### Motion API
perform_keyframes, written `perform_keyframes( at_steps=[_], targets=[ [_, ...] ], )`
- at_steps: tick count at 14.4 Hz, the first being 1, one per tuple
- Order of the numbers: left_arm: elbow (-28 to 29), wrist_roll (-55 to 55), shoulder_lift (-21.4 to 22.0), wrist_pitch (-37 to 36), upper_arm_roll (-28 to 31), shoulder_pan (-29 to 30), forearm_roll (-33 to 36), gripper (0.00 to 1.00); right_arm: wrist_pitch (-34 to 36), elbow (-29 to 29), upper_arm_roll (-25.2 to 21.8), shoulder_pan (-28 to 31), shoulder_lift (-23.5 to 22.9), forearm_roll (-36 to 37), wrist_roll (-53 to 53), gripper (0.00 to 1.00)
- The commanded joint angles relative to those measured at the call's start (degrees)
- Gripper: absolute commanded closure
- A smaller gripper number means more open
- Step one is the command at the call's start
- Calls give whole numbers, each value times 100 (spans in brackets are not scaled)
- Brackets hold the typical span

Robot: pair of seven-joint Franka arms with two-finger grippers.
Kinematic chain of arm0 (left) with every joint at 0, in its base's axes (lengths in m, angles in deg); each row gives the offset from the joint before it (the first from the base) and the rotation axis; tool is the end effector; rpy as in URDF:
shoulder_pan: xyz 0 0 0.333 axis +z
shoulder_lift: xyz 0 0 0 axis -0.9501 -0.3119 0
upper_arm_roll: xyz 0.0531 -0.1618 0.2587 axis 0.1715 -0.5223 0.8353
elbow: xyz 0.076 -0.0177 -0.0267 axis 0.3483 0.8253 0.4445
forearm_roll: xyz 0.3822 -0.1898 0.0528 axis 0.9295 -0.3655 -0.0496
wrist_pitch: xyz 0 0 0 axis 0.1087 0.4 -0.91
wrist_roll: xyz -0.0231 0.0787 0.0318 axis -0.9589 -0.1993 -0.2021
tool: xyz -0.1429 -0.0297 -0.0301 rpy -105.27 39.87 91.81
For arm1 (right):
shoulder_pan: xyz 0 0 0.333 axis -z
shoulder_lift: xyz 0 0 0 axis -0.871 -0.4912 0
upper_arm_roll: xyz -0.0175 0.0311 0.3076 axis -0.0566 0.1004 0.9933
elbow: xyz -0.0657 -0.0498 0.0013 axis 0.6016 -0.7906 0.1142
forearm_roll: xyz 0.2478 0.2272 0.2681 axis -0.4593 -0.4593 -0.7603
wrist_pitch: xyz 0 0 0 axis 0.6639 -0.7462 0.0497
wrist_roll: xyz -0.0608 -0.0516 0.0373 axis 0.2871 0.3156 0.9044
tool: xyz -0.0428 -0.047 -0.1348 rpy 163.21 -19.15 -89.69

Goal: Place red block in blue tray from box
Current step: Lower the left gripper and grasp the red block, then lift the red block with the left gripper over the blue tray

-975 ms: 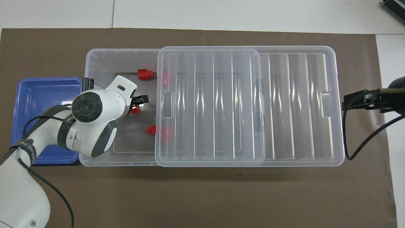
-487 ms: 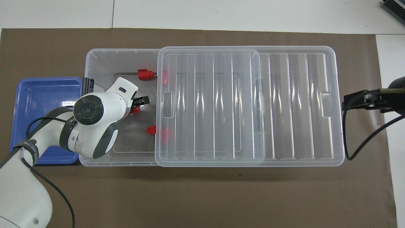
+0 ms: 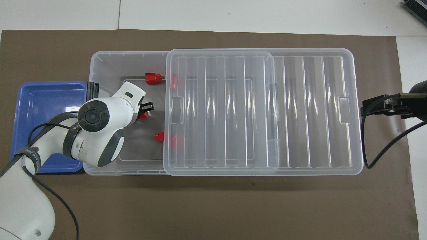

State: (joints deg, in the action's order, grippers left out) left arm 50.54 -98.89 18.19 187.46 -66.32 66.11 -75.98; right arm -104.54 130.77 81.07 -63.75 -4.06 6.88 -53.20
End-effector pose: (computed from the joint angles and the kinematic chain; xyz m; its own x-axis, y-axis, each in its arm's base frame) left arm 0.5952 -0.1967 0.2335 0.9557 0.1655 0.2433 0.1520 -0.9857 0.0733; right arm 0.5773 0.0174 0.5868 0.9966 -0.0826 0.0052 -0.0827 -0.9964 0.0187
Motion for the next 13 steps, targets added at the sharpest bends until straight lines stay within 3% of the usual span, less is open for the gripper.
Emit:
perform_keyframes(
  at_steps=[1, 4, 6, 13],
  targets=[
    [84, -113, 22, 100, 49, 0, 283, 81, 71, -19, -18, 9, -10, -61, -53, 0],
    [-29, -78, 83, -145, 93, 26, 310, 86, 71, -19, -18, 9, -10, -61, -53, 0],
    [-292, -69, 180, -722, 84, 27, 310, 86, 71, -19, -18, 9, -2, -61, -53, 0],
    [-767, -113, 1093, -2646, -12, -17, 135, 86, 71, -19, -18, 9, -10, -61, -53, 0]
  ],
)
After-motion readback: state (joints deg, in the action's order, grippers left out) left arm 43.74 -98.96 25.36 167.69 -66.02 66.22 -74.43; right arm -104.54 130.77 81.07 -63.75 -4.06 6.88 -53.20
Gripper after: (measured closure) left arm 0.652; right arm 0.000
